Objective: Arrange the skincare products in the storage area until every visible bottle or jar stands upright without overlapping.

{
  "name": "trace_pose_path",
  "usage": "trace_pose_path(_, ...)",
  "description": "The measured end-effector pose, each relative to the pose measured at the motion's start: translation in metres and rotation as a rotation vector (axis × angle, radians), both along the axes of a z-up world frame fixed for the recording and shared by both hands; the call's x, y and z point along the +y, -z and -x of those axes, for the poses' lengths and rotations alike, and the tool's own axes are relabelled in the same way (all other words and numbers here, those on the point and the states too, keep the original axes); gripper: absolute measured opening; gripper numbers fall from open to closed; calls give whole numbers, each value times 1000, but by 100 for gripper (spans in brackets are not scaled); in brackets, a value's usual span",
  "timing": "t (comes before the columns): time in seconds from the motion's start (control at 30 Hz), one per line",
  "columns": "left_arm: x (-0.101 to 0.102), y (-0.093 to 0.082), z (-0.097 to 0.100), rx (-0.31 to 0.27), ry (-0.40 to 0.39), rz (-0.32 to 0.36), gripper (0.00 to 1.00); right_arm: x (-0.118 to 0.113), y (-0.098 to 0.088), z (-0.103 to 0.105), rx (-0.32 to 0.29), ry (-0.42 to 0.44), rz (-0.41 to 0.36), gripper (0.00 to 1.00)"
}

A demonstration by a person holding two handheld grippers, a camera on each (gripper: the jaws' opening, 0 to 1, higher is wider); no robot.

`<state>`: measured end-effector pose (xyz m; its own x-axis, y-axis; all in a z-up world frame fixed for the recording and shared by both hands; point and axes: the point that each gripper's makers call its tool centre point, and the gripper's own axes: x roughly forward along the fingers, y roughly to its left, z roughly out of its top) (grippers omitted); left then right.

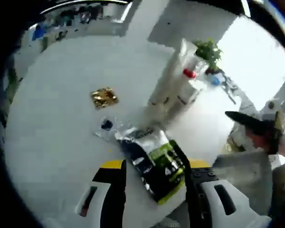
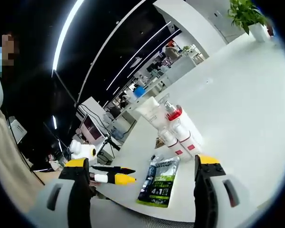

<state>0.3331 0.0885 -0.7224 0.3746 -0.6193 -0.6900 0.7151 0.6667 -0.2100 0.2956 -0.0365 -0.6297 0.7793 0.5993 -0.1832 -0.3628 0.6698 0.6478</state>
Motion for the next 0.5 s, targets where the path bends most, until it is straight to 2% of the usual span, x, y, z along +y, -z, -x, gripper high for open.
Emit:
trace_pose_path(0.03, -6, 1, 1, -33, 65, -17, 48, 0, 0, 0, 0, 1, -1, 91)
trace_pose_path(0.07, -11, 5, -1, -84, 141, -61, 51, 0, 0, 0, 0, 1, -1, 91)
trace_pose_path(0.13, -17, 15, 2, -135, 260, -127, 56, 0, 0, 0, 1, 1, 2, 91)
trace_pose_path(0.2, -21, 26, 5, -142, 338, -158, 59, 0, 0, 0, 1, 0, 2, 91)
trace_pose_path(0.27, -22, 34, 7, -133, 376, -184, 61, -1, 1, 0, 2, 3, 3, 91)
trace_pose_path(0.3, -22, 37, 6, -149, 390, -201, 62, -1, 1, 0, 2, 5, 2, 91)
trace_pose_path(0.5, -22, 47, 4, -140, 421, -227, 64, -3, 1, -1, 2, 14, 2, 91)
